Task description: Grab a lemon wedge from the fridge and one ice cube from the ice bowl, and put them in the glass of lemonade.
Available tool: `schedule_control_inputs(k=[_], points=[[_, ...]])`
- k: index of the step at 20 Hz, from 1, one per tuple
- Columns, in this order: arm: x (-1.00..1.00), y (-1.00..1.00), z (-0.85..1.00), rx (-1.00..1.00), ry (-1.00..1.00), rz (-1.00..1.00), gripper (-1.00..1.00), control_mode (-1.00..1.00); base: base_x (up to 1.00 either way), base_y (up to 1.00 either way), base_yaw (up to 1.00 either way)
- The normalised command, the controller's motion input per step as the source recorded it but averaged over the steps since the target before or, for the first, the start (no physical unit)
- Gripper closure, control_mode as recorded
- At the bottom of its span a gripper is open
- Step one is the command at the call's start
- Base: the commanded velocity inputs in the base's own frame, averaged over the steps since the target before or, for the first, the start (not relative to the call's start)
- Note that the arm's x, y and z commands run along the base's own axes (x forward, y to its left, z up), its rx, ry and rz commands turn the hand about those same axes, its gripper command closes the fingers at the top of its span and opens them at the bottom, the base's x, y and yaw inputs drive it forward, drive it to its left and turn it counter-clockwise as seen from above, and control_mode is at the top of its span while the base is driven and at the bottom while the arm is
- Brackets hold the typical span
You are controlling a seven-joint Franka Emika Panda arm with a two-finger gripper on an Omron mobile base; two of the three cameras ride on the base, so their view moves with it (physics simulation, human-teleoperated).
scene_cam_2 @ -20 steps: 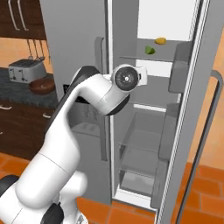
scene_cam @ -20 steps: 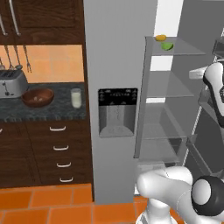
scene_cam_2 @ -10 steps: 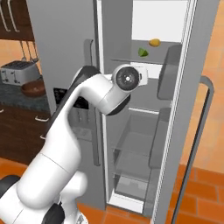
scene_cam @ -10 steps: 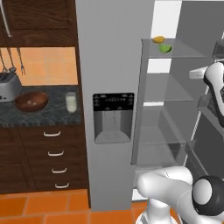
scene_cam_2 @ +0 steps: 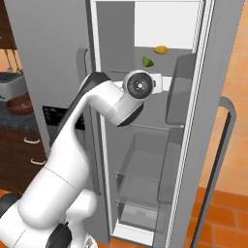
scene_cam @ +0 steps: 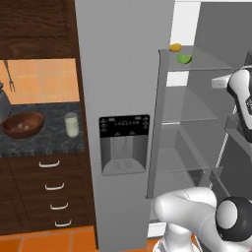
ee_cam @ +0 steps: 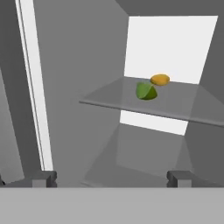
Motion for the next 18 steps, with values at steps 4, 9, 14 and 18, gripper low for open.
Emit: schedule_control_inputs(k=[4,9,14,18], points=[[0.31,0.00,0.44,-0.07,0.28,-0.16,-1.00,-1.00,0.00,0.00,0.00],[0.49,0.00,0.51,-0.12,0.38,-0.05,-1.00,-1.00,0.00,0.00,0.00],[0.72,-0.06,0.00,-0.01,0.08,0.02,-1.00,-1.00,0.00,0.00,0.00],[0.98,0.00,-0.06,0.00,0.00,0.09,-1.00,-1.00,0.00,0.00,0.00]])
